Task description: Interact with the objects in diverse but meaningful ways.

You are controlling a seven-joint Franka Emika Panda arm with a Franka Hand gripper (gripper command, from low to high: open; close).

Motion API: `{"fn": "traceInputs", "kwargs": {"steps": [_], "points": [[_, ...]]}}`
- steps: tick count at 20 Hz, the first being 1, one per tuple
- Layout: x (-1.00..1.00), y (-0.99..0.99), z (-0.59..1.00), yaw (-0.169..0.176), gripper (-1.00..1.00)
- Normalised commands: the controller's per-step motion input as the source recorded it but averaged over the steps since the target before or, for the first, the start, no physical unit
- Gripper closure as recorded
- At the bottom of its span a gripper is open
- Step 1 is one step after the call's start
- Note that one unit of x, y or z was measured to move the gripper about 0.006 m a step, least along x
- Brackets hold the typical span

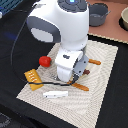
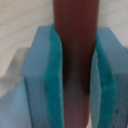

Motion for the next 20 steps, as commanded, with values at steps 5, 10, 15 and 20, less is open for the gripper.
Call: {"fn": "traceInputs", "kwargs": {"steps": [5,10,15,20], "points": [[0.25,0.5,0.93,0.151,1.0],[0.06,0.56,0.3,0.155,1.0],[-0.29,0.48,-0.34,0.152,1.0],[-0.6,0.34,-0.62,0.159,1.0]]}}
